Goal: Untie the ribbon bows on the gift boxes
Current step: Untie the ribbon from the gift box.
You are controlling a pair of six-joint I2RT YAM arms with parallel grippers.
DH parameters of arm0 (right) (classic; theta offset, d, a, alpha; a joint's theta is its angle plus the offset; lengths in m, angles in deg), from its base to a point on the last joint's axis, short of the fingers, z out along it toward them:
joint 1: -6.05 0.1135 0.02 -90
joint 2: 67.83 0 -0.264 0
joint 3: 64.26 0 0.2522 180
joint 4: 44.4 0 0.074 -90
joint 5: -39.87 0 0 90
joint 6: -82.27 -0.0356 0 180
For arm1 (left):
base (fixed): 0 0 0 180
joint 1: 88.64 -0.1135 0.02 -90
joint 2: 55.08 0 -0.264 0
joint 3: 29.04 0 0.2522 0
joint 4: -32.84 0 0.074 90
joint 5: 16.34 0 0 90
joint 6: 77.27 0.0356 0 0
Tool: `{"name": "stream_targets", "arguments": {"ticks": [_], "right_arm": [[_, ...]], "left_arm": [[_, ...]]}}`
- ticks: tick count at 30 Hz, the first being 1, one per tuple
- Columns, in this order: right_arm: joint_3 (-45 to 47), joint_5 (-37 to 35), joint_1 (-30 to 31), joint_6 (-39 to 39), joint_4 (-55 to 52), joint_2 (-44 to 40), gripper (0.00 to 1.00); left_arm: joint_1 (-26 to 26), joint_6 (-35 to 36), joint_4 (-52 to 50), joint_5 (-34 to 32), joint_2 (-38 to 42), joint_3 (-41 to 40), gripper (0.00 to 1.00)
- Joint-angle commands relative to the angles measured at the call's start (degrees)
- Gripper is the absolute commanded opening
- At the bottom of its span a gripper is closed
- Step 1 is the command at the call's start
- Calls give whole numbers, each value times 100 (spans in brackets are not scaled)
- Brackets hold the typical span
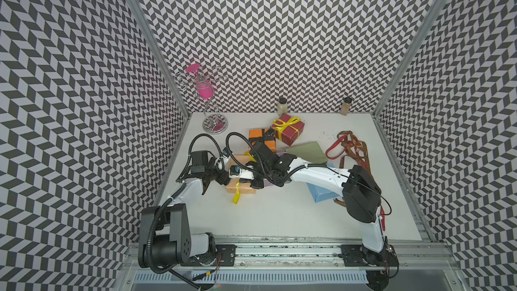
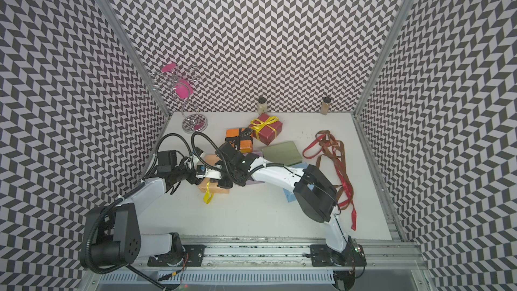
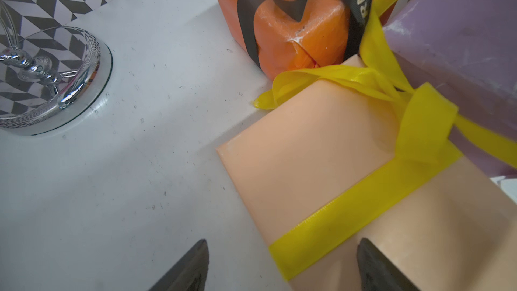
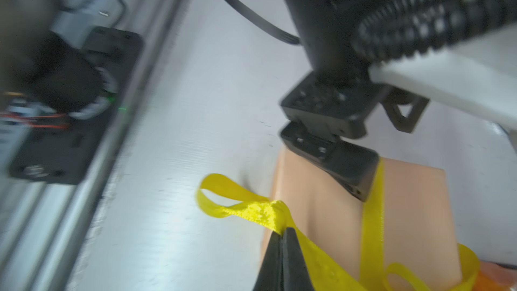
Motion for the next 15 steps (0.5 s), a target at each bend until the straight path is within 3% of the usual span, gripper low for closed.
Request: {"name": "stream_targets", "arguments": {"ticks": [1,6,8,11,15], "right_arm": [[-88,1727,91,-126,-1438,-497,0],[-176,2697,340,241,-2513,-580,0],[-292,2774,547,428,-2947,-444,5],[-431,2505,874,591,-3280,-245,9],[-327,1630,783,-209,-2336,-289,8]], "left_arm": [[14,18,-323,-223,-123,7,83],[14,-29,-304,-250,-123,20,83],[14,-44,-289,-242,-125,9,83],[14,-65,-301,-233,-143,31,83],[14,-46,-335,-229,-138,62,83]]}}
